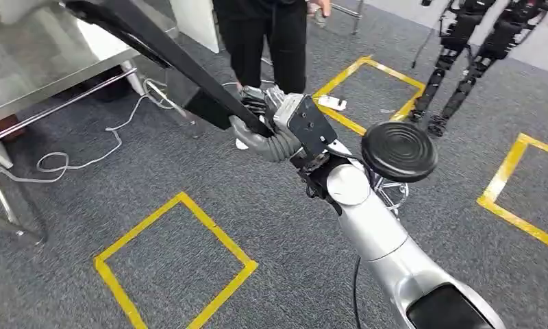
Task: Take the parts from the cabinet and place them on the table.
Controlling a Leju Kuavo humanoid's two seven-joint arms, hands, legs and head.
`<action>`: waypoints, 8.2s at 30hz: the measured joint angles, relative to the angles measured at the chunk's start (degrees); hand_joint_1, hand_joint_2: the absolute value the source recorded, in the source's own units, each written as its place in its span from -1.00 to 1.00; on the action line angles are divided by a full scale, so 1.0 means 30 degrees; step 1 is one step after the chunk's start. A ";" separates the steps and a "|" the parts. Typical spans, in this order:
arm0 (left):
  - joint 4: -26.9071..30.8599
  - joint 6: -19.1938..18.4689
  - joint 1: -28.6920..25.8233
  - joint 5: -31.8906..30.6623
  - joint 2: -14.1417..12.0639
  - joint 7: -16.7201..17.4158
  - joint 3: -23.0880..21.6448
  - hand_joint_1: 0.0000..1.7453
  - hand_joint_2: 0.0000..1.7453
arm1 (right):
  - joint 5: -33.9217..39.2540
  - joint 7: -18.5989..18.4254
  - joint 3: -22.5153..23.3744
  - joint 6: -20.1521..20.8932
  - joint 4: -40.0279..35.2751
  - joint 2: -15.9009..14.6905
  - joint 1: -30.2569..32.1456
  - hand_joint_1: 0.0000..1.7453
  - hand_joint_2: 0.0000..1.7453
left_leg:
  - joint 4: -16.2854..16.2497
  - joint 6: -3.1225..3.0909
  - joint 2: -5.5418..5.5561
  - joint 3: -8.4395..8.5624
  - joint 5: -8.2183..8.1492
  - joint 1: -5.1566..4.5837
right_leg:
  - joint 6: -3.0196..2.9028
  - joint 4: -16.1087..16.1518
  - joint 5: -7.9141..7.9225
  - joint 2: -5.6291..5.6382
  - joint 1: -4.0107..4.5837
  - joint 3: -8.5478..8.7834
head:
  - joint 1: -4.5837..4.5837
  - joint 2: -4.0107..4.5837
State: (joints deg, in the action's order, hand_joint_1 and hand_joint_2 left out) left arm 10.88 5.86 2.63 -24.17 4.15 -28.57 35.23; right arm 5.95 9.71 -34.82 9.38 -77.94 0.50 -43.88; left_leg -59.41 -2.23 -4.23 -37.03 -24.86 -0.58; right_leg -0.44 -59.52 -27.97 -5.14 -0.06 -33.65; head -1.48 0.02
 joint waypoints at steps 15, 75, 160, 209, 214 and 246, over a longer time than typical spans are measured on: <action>-0.0007 -0.0015 -0.0005 -0.0029 0.0087 0.0088 0.0284 -1.00 1.00 | -0.0116 -0.0219 -0.1407 0.0000 -0.0277 0.0584 -0.0492 1.00 1.00 | 0.0234 0.0284 0.3660 0.0185 0.0198 0.0352 | 0.0783 -0.0060 0.0144 0.2832 -0.0609 -0.0114 | 0.0194 -0.0007; 0.0000 -0.0466 -0.0181 0.0073 0.0102 -0.0116 0.1304 -1.00 1.00 | 0.0932 0.1391 -0.2092 -0.1078 0.2987 0.2033 -0.1886 1.00 1.00 | 0.0219 0.0503 0.1449 0.0038 0.0274 0.0176 | 0.0148 0.0374 0.0016 0.1263 0.0011 0.0346 | -0.0031 0.0000; -0.0015 0.0007 -0.0192 -0.1158 -0.0022 0.0364 0.1763 -1.00 1.00 | 0.1144 0.1428 -0.2507 -0.2098 0.3883 0.1764 -0.2251 1.00 1.00 | -0.2624 0.0842 0.1507 0.0050 -0.1436 0.0443 | -0.0233 0.0330 0.0532 0.1811 -0.0479 -0.0103 | 0.0035 0.0000; 0.0008 0.0168 -0.0220 -0.1835 0.0073 0.0444 0.1792 -1.00 1.00 | 0.0532 0.1276 -0.2675 -0.1842 0.4750 0.1903 -0.1941 1.00 1.00 | 0.1580 -0.0475 0.1571 0.1350 0.0486 0.0212 | 0.0129 -0.4635 -0.2592 0.1854 -0.0194 -0.1991 | 0.0071 0.0000; 0.0000 -0.0649 -0.0238 -0.2733 0.0014 0.0802 0.1712 -1.00 1.00 | -0.0152 0.0757 -0.2682 -0.2723 0.4699 0.1675 -0.1728 1.00 1.00 | 0.1492 -0.0074 0.1710 0.2504 -0.0714 0.0195 | 0.1709 0.0352 0.1215 0.1745 -0.0407 -0.1614 | 0.0150 0.0000; -0.0030 -0.0539 0.0108 -0.3738 0.0153 0.0874 0.0961 -1.00 1.00 | -0.3628 -0.0394 -0.1392 -0.1756 0.0837 0.1683 0.1918 1.00 1.00 | 0.0815 -0.0650 0.1881 0.2714 -0.1188 -0.0317 | 0.0776 0.0566 0.1686 0.1898 0.0222 -0.1053 | 0.0122 0.0000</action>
State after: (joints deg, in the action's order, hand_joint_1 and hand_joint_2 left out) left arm 10.80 4.24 2.95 -35.39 4.61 -25.94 38.12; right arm -4.94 8.52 -38.99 4.11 -75.43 5.55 -38.12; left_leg -56.96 -4.18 1.41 -28.89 -28.43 -1.53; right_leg 1.89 -57.82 -22.91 0.55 0.61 -36.81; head -1.11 0.02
